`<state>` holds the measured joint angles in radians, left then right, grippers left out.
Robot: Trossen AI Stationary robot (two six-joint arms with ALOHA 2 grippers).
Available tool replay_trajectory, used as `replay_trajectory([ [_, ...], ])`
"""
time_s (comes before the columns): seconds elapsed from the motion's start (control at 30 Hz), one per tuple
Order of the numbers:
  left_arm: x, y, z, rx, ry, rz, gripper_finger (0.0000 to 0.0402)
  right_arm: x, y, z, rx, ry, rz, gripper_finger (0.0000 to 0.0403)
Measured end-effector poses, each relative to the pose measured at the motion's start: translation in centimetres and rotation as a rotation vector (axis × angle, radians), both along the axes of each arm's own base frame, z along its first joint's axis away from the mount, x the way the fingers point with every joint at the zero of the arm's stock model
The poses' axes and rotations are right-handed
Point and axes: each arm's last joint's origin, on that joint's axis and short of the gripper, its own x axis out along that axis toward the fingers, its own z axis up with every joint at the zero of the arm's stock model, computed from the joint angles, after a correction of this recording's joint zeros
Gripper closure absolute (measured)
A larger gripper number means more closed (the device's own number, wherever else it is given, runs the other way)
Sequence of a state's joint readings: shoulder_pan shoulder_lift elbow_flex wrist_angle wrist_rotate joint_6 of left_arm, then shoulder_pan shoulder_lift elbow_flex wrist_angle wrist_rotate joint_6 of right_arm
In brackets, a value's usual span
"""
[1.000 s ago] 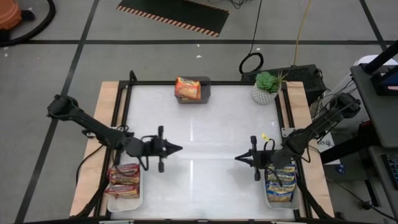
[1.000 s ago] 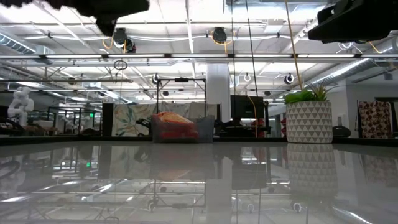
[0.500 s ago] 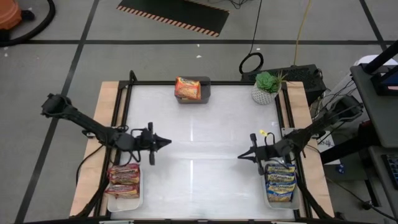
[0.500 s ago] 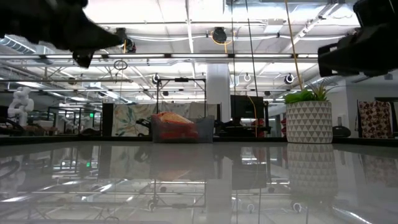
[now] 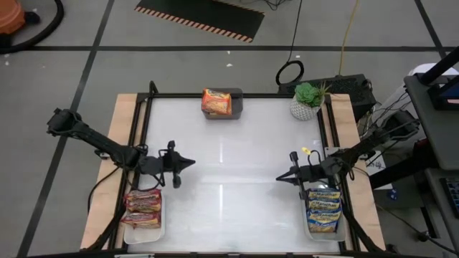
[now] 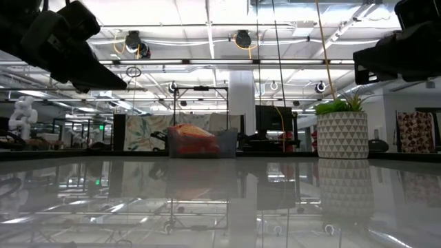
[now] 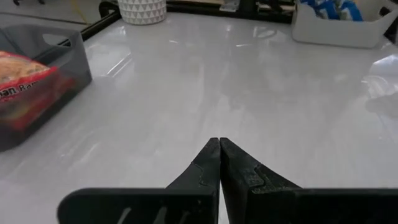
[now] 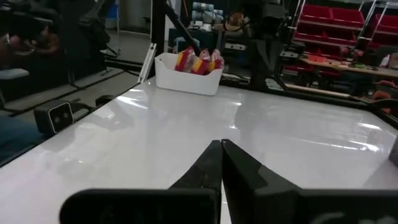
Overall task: Sort Maruchan noodles
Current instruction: Return to Home Position
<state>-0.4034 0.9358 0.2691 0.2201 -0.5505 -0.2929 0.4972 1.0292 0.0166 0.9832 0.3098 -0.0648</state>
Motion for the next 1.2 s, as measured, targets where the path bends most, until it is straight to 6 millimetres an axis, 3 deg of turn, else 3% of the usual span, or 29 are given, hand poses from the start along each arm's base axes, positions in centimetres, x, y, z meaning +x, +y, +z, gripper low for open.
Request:
replay_trajectory([
  [0.73,-1.6,0.2,0.6,0.008,0.019,-0.034,0.0396,0.0,-0.2,-0.6,-0.082,0.046,-0.011,0.0403],
  [0.83,-2.1,0.4,-0.2,0.014,0.001,-0.042,0.0396,0.0,-0.3,-0.8,-0.087,0.06,-0.039,0.0403],
  [1.03,-3.8,1.1,-3.7,-0.008,-0.102,-0.151,0.0396,0.0,-0.4,-1.0,-0.072,0.086,-0.067,0.0403],
  [1.2,-3.8,1.2,-3.0,0.001,-0.141,-0.188,0.0396,0.0,-0.4,-0.9,-0.085,0.078,-0.065,0.0403],
])
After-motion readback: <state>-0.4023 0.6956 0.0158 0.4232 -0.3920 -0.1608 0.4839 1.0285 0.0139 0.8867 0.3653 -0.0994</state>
